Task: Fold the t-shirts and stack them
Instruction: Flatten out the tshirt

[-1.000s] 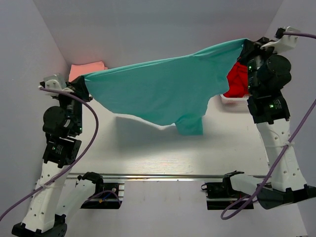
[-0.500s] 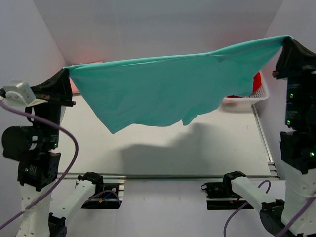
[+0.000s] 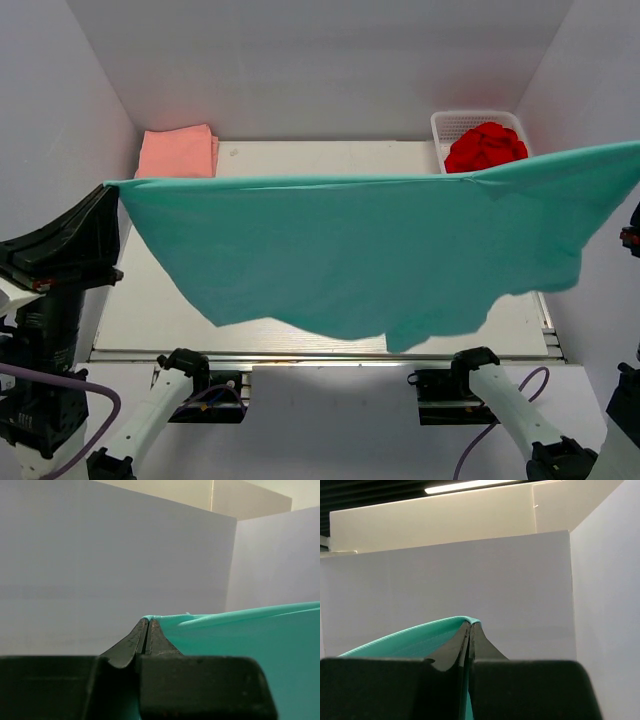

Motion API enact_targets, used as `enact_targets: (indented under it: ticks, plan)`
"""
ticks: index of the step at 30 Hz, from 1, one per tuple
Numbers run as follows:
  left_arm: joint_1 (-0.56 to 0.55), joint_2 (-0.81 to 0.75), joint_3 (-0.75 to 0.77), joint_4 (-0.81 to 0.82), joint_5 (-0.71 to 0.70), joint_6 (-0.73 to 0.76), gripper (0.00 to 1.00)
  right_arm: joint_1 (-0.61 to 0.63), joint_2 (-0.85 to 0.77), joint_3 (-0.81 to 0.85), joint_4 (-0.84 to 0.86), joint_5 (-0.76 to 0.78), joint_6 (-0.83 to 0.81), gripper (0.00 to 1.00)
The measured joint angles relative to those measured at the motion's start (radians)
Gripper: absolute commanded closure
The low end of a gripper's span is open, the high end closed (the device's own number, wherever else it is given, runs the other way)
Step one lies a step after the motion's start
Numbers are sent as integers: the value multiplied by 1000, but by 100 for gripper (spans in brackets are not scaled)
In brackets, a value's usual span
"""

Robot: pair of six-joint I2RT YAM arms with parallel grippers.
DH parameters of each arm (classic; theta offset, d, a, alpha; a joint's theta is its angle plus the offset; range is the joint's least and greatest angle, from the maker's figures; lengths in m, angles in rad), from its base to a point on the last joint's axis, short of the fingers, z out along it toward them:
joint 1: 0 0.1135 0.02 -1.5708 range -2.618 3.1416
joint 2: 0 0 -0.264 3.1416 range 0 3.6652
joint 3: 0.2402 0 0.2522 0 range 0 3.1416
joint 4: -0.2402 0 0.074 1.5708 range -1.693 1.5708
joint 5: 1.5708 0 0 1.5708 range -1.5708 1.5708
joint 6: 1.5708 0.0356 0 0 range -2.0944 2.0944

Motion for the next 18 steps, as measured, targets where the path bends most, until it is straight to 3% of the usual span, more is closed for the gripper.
enact_targets:
  ticks: [4,10,18]
  plan:
    - [0,1,-21,-6,15,-13,100,-3,-22,-85,42,6,-4,100]
    - [0,33,-202,52,-42,-32,100,-4,26,-328,137,23,3,100]
    - [1,350,-436,136,-249,-58,100,-5,292,-715,320,18,91,100]
